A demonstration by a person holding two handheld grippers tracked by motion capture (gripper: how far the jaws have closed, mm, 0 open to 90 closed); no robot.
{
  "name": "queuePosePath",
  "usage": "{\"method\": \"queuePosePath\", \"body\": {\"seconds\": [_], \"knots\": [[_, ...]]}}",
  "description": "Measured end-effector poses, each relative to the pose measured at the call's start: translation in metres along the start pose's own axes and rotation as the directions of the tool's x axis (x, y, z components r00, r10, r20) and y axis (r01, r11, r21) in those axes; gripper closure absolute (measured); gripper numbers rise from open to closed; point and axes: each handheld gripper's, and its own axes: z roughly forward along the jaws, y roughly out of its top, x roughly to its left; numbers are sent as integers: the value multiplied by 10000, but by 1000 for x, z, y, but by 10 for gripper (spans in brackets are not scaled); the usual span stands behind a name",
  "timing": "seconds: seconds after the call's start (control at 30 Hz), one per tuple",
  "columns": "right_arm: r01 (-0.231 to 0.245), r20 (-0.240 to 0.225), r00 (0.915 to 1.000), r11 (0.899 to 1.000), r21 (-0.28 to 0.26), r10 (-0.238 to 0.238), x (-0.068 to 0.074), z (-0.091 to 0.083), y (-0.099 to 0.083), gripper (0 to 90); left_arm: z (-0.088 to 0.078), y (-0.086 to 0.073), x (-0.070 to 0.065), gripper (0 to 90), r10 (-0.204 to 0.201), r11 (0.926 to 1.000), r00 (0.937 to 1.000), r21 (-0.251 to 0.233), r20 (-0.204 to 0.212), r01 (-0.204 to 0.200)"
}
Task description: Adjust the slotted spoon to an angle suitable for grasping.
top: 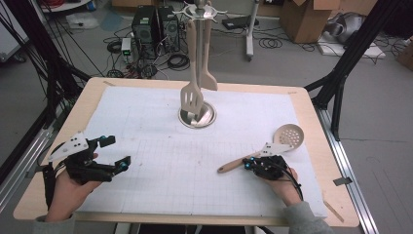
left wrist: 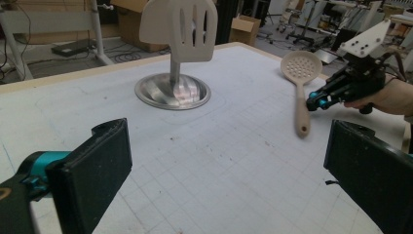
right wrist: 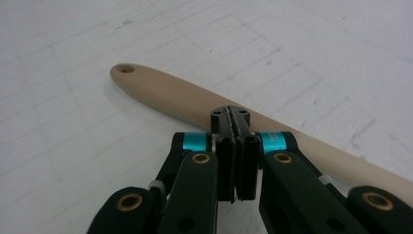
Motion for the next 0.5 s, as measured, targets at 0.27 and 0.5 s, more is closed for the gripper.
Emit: {"method": "queuePosePath", "body": {"seconds": [0.27,0.5], "knots": [[-539,126,9985,9982,-254,542,-13,22,14,896,-2,0,1,39,-25,10000,10000,-81,1,25],[-646,694,9954,9975,-282,664,-20,37,26,896,-2,1,1,39,-25,10000,10000,-87,17,25]]}}
